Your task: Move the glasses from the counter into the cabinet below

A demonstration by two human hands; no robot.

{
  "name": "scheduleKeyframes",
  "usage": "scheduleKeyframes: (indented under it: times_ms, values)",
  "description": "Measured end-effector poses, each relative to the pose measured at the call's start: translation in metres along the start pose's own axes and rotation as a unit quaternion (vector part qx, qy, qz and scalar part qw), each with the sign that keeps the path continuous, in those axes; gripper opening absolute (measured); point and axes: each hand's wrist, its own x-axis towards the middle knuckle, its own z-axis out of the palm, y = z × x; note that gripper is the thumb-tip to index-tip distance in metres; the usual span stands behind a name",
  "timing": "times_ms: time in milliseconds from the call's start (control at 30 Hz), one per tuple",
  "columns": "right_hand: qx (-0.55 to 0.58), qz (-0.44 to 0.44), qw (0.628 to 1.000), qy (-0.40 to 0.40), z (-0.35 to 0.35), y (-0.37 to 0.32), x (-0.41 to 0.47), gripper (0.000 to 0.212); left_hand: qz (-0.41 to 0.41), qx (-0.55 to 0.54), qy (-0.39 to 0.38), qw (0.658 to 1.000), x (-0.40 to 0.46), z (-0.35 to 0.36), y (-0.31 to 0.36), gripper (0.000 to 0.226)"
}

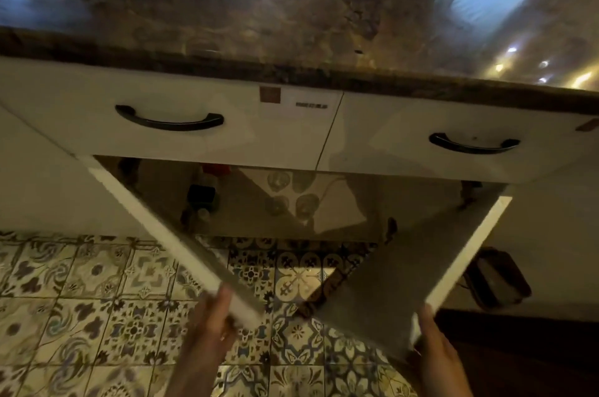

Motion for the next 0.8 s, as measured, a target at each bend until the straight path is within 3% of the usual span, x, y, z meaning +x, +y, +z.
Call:
scheduleKeyframes:
  times_ms: [67,200,267,367,467,800]
  values:
    - [0.048,0.019,0.996,-0.074,0.03,-0.018,0.006,0.061,-0.003,0.001,-0.056,0.998,0.022,0.03,0.019,0.055]
    - [0.056,-0.055,0.978,-0.192,0.095,-0.057,0.009,0.051,0.041,0.003,-0.107,0.993,0.062,0.071,0.055,0.053]
    - [0.06,-0.095,0.971,-0.209,0.115,-0.077,0.022,0.046,0.075,-0.024,-0.115,0.99,0.08,0.081,0.067,0.034]
    - [0.037,-0.112,0.968,-0.222,0.138,-0.104,0.026,0.037,0.091,-0.026,-0.119,0.988,0.098,0.094,0.079,0.043]
    - [0.041,-0.107,0.967,-0.229,0.149,-0.11,0.034,0.028,0.089,-0.034,-0.104,0.99,0.109,0.098,0.082,0.018]
    - [0.004,-0.151,0.965,-0.215,0.165,-0.11,0.038,0.03,0.131,-0.009,-0.135,0.982,0.118,0.102,0.069,0.065]
